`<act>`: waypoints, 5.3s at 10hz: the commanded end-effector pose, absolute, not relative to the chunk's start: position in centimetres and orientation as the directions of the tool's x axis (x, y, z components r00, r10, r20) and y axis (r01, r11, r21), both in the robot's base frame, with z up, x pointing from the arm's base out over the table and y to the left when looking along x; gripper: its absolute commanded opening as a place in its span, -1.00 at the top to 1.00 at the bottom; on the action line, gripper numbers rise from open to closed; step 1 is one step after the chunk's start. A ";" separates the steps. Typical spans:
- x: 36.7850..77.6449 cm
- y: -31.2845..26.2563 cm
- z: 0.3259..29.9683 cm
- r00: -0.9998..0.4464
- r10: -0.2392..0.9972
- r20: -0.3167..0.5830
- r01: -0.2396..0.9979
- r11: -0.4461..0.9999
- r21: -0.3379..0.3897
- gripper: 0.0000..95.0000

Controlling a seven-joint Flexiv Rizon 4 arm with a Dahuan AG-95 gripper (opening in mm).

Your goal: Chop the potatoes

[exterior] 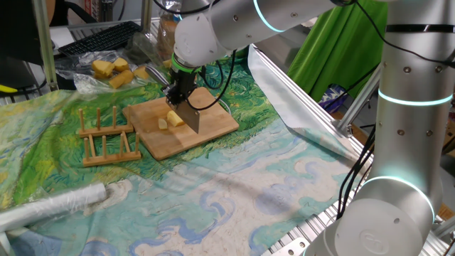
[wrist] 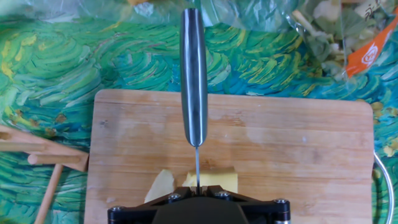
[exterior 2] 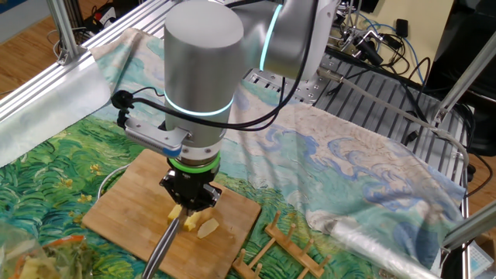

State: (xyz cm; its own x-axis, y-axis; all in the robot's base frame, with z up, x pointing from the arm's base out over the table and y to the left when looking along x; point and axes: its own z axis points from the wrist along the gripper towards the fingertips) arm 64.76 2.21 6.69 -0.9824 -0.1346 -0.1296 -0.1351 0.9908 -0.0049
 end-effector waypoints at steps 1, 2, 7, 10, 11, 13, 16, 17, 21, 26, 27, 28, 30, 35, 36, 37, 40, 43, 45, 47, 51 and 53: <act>64.5 2.3 6.6 -0.983 -0.124 -0.135 -0.125 0.992 -0.001 1.00; 64.3 2.4 6.6 -0.983 -0.123 -0.137 -0.124 0.992 -0.002 1.00; 64.1 2.3 7.0 -0.982 -0.130 -0.138 -0.130 0.991 -0.005 1.00; 64.0 2.2 7.3 -0.981 -0.137 -0.136 -0.137 0.991 -0.010 1.00; 64.3 2.3 6.4 -0.981 -0.140 -0.136 -0.140 0.990 -0.009 1.00; 65.0 2.8 3.6 -0.979 -0.144 -0.143 -0.146 0.989 -0.002 1.00; 64.9 2.8 3.4 -0.980 -0.145 -0.140 -0.145 0.989 -0.010 1.00; 64.9 2.8 3.7 -0.980 -0.145 -0.135 -0.145 0.989 -0.008 1.00; 64.6 2.5 5.0 -0.982 -0.144 -0.124 -0.144 0.990 -0.006 1.00; 64.1 2.2 6.6 -0.985 -0.134 -0.104 -0.134 0.991 -0.007 1.00; 64.2 2.3 6.0 -0.986 -0.132 -0.100 -0.133 0.991 -0.002 1.00; 64.5 2.6 4.9 -0.986 -0.130 -0.106 -0.131 0.991 0.004 1.00; 65.0 3.1 1.7 -0.981 -0.132 -0.139 -0.133 0.991 0.001 1.00; 65.0 2.8 4.3 -0.987 -0.133 -0.092 -0.133 0.991 -0.003 1.00; 64.9 2.8 4.8 -0.988 -0.134 -0.081 -0.134 0.991 -0.004 1.00; 64.6 2.6 5.5 -0.989 -0.131 -0.074 -0.131 0.991 -0.002 1.00; 64.5 2.5 6.1 -0.989 -0.127 -0.076 -0.127 0.992 -0.006 1.00; 64.1 2.2 7.2 -0.990 -0.126 -0.065 -0.126 0.992 -0.008 1.00; 64.0 2.2 7.3 -0.990 -0.124 -0.067 -0.124 0.992 -0.007 1.00; 64.0 2.2 7.4 -0.991 -0.122 -0.062 -0.122 0.993 -0.006 1.00; 65.1 3.4 1.5 -0.984 -0.143 -0.104 -0.143 0.990 -0.011 1.00; 65.1 3.4 1.6 -0.986 -0.139 -0.093 -0.138 0.990 -0.017 1.00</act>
